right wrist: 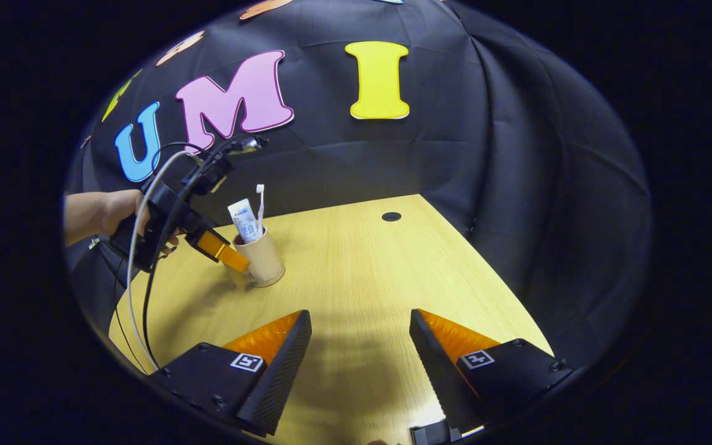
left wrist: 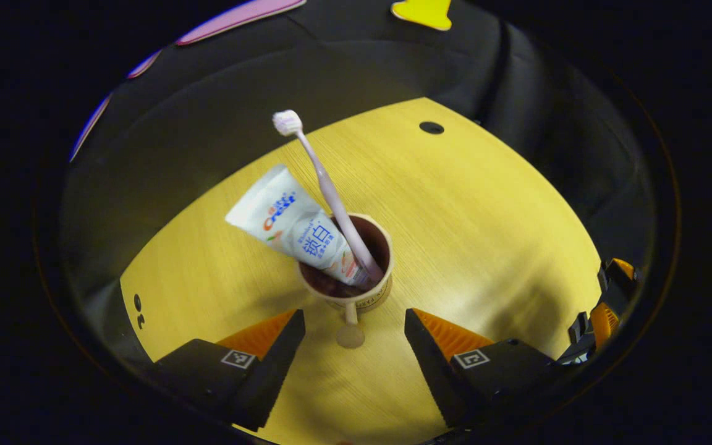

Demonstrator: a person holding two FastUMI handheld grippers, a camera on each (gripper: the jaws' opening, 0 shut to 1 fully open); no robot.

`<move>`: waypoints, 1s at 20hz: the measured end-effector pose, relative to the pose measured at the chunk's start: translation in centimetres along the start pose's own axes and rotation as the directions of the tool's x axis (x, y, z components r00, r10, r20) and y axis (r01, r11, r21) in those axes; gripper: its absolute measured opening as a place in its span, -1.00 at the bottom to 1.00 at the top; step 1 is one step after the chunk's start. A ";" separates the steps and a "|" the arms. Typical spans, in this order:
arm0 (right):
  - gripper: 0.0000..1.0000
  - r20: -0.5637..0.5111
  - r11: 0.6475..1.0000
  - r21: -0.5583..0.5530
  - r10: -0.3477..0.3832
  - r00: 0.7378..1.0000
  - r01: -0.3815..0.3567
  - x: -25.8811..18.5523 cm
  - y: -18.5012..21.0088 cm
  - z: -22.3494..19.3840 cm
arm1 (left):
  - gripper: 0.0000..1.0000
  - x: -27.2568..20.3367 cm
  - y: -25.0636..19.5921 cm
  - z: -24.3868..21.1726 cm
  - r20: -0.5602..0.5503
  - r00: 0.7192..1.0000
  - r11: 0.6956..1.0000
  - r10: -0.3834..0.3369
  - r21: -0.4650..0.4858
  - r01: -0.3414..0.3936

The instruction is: Put the toothbrush and toothpaste on the desktop into the cup, then pick up the cup and place it on the coaster on the desktop.

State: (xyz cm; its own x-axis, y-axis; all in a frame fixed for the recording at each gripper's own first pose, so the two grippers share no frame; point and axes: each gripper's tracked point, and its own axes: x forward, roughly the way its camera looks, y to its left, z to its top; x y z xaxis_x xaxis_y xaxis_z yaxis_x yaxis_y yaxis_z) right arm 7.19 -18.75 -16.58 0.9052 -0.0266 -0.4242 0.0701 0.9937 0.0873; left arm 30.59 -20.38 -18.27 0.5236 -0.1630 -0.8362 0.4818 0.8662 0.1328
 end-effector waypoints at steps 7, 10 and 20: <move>0.96 0.056 0.996 -0.064 0.059 0.997 -0.055 -2.4 3.3 2.6 | 0.99 -10.9 0.4 -2.0 0.335 0.936 0.983 0.113 -0.177 -0.055; 0.96 0.082 0.993 -0.093 0.081 0.993 -0.073 -4.2 5.1 4.0 | 0.98 -16.0 1.7 -4.1 0.461 0.866 0.964 0.196 -0.251 -0.085; 0.96 0.221 0.980 -0.158 0.153 0.963 -0.120 -15.2 12.9 8.3 | 0.98 -32.8 0.3 -11.8 0.723 0.559 0.901 0.405 -0.421 -0.108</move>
State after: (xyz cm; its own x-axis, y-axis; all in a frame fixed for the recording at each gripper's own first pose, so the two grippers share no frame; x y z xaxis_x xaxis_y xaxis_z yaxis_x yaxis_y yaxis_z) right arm -2.18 -6.43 -1.56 0.9753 0.1025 -0.1957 -0.1057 0.9944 -0.0057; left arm 5.30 -9.16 2.94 0.9962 -0.0819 -0.0291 0.0815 0.9966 -0.0143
